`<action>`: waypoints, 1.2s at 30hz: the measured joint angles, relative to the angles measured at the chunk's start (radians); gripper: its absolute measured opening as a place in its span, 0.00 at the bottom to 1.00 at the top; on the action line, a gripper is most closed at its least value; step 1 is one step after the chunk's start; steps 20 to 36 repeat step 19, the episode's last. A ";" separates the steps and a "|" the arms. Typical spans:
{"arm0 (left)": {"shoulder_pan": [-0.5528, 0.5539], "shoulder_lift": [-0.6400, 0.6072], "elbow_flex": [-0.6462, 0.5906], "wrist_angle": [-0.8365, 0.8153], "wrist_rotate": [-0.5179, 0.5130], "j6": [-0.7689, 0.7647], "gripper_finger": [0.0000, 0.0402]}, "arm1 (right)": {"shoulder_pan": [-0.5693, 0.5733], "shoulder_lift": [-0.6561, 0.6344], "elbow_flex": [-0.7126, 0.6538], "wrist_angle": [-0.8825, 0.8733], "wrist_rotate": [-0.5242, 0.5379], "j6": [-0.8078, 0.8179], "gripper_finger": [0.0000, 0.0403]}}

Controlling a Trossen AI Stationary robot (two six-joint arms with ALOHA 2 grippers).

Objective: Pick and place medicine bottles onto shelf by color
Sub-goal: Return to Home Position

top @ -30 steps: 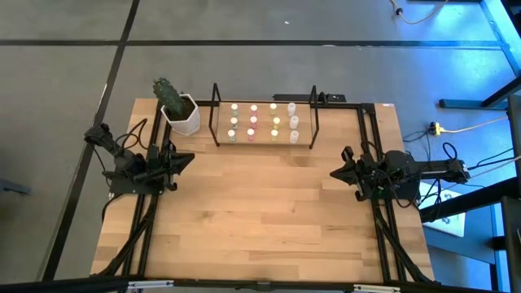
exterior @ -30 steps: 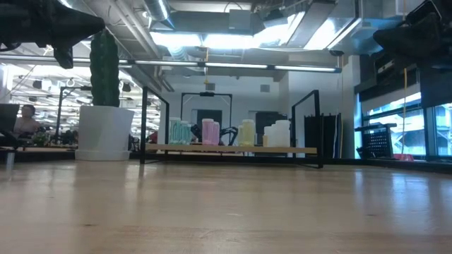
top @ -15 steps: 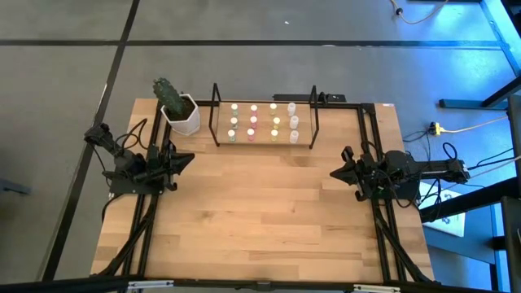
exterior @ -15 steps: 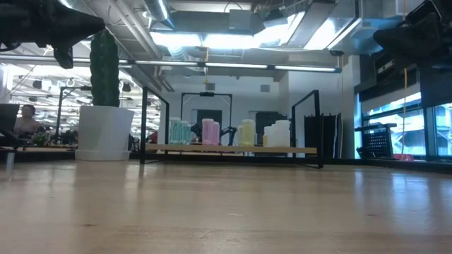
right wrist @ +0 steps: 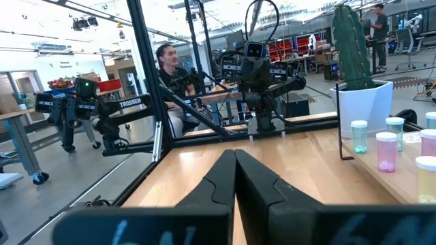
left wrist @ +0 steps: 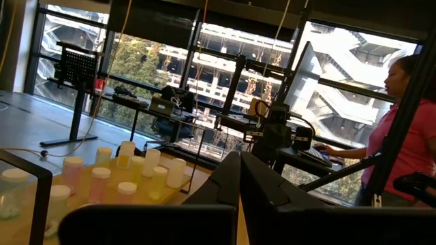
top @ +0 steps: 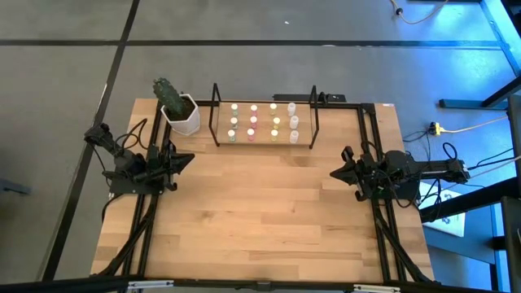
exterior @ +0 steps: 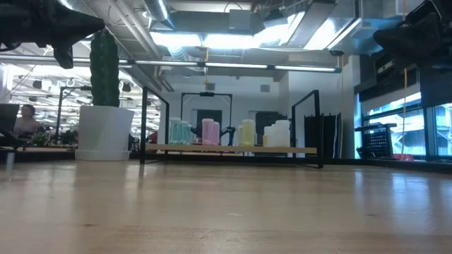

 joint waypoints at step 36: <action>0.000 0.000 0.000 0.000 0.000 0.000 0.08 | 0.000 0.000 0.000 0.000 0.000 0.000 0.03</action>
